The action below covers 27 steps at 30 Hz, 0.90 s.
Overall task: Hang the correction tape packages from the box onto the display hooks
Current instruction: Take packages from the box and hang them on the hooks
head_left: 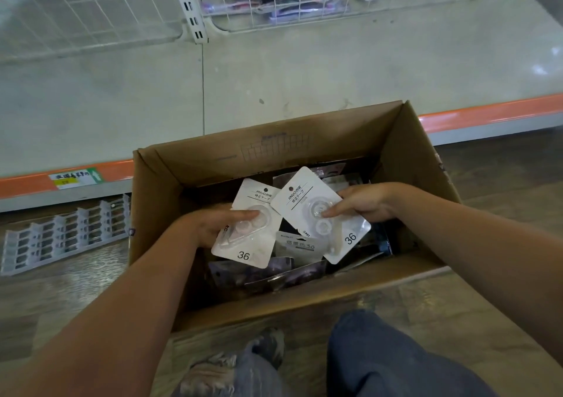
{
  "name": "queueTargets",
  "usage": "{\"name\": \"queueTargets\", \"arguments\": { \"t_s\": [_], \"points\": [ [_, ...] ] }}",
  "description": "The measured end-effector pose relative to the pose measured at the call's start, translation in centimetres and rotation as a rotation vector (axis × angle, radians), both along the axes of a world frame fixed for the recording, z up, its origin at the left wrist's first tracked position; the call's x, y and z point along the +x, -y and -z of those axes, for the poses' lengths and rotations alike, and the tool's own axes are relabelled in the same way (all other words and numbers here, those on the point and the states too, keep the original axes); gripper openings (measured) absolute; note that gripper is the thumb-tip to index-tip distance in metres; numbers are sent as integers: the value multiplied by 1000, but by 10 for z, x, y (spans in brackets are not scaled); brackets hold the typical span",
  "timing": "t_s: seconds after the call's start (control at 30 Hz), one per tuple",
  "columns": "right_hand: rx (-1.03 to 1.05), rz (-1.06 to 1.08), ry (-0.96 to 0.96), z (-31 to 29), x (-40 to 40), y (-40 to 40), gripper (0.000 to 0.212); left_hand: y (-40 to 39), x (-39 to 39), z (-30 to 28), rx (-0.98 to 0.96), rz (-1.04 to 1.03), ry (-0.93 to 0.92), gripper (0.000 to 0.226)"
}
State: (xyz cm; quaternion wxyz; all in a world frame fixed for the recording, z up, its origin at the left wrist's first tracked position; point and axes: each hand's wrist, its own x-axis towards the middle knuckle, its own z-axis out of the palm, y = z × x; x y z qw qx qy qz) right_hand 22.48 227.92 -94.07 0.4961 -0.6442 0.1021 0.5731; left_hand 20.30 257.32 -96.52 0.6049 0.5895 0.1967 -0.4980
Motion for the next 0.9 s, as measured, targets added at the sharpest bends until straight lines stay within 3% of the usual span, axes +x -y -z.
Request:
{"name": "queueTargets", "arguments": {
  "t_s": [0.13, 0.33, 0.6, 0.8, 0.9],
  "points": [
    [-134, -6, 85, -16, -3, -3, 40, -1, -11, -13, 51, -117, -74, 54],
    [-95, 128, 13, -79, -19, 2, 42, 0, -42, -84, 32, -301, -104, 63],
    [28, 395, -48, -231, -53, -2, 39, 19, -54, -244, -9, -352, -54, 44],
    [99, 523, -51, -358, -80, 4, 30, 25, -72, -371, -89, -368, -17, 56],
    [124, 514, -9, -426, -95, 8, 42, 32, -83, -444, -111, -343, 39, 54]
  ]
}}
